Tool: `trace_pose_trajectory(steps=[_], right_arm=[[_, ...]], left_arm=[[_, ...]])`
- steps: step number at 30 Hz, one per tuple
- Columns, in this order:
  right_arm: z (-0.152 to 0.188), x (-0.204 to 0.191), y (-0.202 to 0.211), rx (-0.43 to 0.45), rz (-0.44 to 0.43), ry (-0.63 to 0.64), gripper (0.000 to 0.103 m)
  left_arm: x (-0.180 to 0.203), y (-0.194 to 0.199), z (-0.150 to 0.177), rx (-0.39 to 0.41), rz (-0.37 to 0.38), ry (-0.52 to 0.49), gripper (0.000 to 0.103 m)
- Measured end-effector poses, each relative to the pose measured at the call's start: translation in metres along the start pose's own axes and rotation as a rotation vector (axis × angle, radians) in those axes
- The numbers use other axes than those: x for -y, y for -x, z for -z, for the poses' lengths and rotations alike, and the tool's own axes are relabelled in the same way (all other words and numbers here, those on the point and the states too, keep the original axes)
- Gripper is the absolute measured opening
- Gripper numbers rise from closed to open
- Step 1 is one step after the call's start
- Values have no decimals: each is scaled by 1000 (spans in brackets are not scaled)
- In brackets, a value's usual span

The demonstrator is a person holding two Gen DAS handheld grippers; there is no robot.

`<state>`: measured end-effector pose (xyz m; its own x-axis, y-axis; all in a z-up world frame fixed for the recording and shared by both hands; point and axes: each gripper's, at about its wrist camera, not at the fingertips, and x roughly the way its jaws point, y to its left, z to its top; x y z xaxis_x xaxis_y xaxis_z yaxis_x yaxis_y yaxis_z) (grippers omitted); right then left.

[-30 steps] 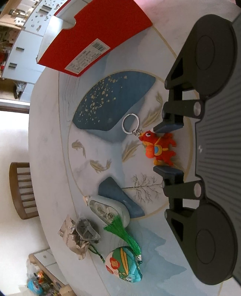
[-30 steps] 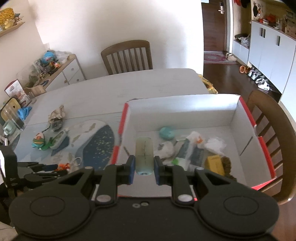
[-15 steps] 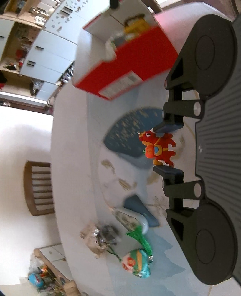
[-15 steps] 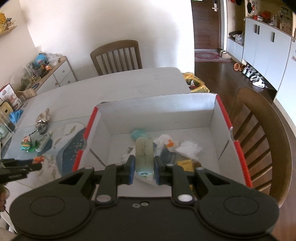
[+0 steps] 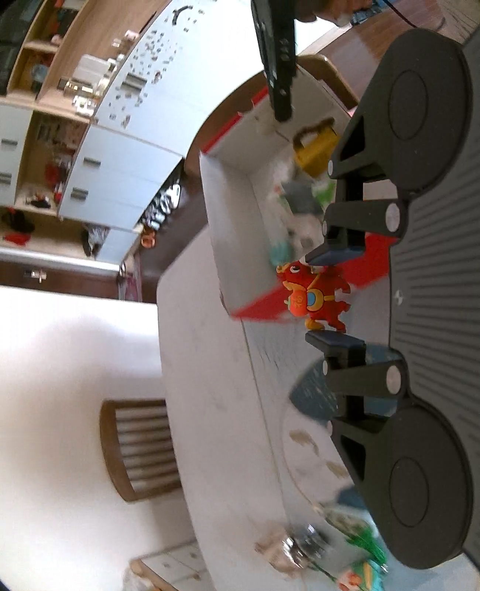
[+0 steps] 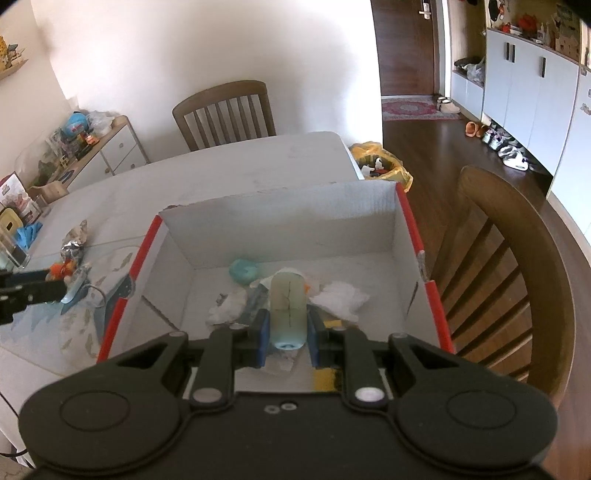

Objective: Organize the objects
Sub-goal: 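Carry the pale green bottle and horse keychain into the red cardboard box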

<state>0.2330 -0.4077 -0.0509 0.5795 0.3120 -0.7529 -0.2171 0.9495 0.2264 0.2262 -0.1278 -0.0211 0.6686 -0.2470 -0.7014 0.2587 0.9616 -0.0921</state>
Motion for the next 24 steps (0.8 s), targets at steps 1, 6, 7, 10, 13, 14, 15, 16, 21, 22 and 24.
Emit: trace_pose_trajectory(steps=[1,6,7,10,13,14,15,16,21,22,24], right_arm=[[1,1,-1,-3,0,1,19],[4,7,-8,-29,-12,2,19],[5,6,-9,-33,-13,6,19],[6,6,-17,-54,-17,13,19],[7,4,-24,-71,-25,17,19],[7,3,-27,-77,-29,20,19],[7,3,-30,-84,-34,22,19],[7,2,-33,-91,-35,25,19],[10,-4,-52,-136,-22,56,19],[11,-3,-54,-145,-16,56,19],[11,-3,-60,-160,-5,57,19]], left_arm=[[6,-3,-3,-2,8,-9,37],[37,-31,-19,-30,37,-67,37],[43,-37,-22,-37,42,-79,37],[57,-56,-28,-62,51,-105,37],[69,-76,-32,-88,53,-130,37],[72,-83,-33,-95,50,-143,37],[74,-90,-34,-102,44,-152,37],[75,-97,-34,-112,40,-156,37],[78,-128,-32,-171,27,-160,37],[78,-133,-31,-181,22,-165,37],[81,-142,-31,-202,12,-175,37]])
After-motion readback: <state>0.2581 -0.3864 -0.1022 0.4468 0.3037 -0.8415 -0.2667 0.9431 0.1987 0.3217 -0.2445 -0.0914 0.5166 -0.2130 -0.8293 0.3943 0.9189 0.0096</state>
